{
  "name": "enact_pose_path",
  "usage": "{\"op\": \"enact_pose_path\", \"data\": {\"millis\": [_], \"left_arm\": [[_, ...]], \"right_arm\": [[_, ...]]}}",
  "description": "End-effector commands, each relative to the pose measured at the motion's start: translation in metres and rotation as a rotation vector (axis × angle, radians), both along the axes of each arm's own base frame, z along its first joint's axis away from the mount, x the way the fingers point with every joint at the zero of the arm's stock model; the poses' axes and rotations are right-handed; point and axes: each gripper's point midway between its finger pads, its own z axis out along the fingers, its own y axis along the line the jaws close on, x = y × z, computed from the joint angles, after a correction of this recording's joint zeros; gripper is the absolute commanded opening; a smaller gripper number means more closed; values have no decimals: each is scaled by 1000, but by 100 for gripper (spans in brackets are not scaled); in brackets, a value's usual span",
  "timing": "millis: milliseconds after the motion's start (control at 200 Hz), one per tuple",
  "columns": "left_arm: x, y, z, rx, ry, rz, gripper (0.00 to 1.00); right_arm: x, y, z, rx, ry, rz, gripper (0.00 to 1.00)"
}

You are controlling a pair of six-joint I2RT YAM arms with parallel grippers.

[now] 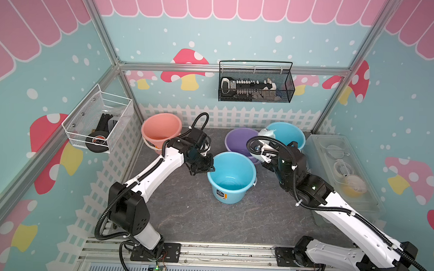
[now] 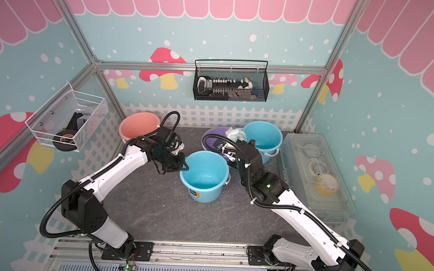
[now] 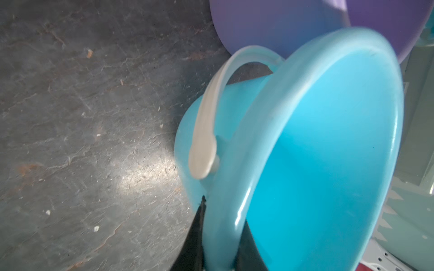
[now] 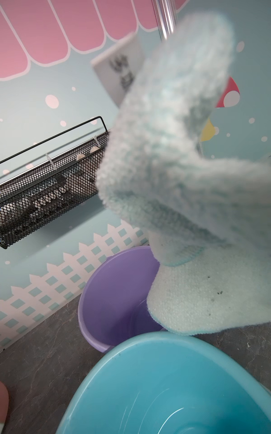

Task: Wipe the inside of the bucket with a cloth
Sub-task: Move the bucket to the center of the board, then place the bucket at the center of the board.

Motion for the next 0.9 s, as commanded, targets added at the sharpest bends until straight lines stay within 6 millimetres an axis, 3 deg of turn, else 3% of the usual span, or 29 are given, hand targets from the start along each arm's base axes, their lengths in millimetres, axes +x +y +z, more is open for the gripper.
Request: {"op": "enact_pose_path", "data": {"millis": [0,135,270,425,630,750,896], "left_arm": [[31,-18,3,-45,-73,86,0],[44,-23,-1,-12,-111,97,0],[41,-32,1,-22,-129,27,0],[16,-29,1,-23,-87,-55,0],[-27,7,-14,108,-6,-79,0],[-46,21,-16,156,32,-96,16],[-51,37,-5,242,25,-118,31]], "right_arm": [[-3,-10,31,79,-64,-30,0],[-9,-3,36,147,-42,15,0],[-13,8,36,228,11,69,0],[-18,17,33,302,72,109,0],[-24,35,19,336,154,184,0],[-23,41,11,333,188,199,0],[-20,45,9,333,205,198,0]]}}
